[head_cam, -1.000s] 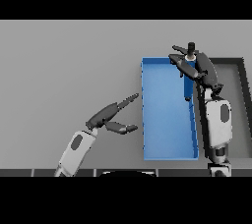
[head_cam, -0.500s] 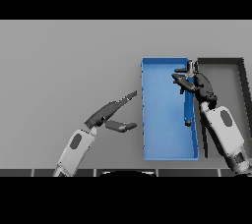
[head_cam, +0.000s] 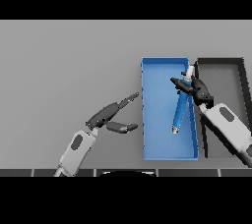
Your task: Pick up the blue pipe and place it into the blue bin.
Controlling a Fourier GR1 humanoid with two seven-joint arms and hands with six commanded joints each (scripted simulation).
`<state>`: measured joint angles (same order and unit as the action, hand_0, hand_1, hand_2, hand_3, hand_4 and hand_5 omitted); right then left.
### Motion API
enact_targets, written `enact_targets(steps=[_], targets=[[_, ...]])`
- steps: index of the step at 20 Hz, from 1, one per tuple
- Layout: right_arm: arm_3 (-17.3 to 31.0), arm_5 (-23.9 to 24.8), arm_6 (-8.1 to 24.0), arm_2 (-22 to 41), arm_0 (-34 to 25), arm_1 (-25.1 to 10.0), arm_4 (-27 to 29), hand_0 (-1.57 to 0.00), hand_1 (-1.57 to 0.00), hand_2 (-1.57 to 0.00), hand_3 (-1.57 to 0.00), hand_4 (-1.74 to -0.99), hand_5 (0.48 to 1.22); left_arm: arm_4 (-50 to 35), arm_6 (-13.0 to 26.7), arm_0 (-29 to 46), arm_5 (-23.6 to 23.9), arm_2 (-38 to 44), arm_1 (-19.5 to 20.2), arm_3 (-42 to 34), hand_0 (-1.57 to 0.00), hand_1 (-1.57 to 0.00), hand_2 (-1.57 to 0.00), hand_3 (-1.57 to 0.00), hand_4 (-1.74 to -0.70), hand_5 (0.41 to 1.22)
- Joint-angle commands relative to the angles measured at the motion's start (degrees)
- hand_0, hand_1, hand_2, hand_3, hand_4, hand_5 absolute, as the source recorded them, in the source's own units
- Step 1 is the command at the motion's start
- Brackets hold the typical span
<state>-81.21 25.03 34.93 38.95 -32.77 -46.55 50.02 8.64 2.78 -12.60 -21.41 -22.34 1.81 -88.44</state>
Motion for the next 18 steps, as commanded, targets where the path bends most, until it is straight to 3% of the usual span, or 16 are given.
enact_targets(steps=[1,3,7,12,18], targets=[[-0.2,-1.2,0.0,2.8,-1.2,-1.5,-1.4,-0.35,-0.34,-0.32,-0.09,-1.279,1.010,0.1,0.0,0.0,0.1,0.0,0.0,-0.1,0.00,0.00,0.00,0.00,-0.92,0.494],[-0.7,-3.7,0.0,9.0,-4.3,-5.1,-2.1,-0.23,-0.21,-0.21,-0.06,-1.233,0.913,-0.2,0.4,0.2,0.0,0.1,-0.1,0.0,0.00,0.00,0.00,0.00,-0.93,0.496],[0.5,-6.6,0.0,16.6,-9.2,-6.6,-1.0,-0.09,-0.09,-0.08,-0.02,-1.175,0.788,-0.2,0.9,-0.1,0.3,0.0,-0.5,0.0,0.00,0.00,0.00,0.00,-0.93,0.496],[0.7,-8.0,0.0,18.9,-10.8,-7.6,-0.2,-0.03,-0.03,-0.03,-0.01,-1.099,0.725,0.0,-0.2,0.6,0.1,0.0,0.2,0.0,0.00,0.00,0.00,0.00,-0.93,0.497],[-0.3,-9.8,-0.5,19.7,-11.0,-8.3,-1.0,-0.02,-0.02,-0.02,0.00,-1.084,0.714,0.0,-1.2,-1.4,-0.1,1.7,1.1,3.1,0.00,0.00,0.00,0.00,-0.93,0.495]])
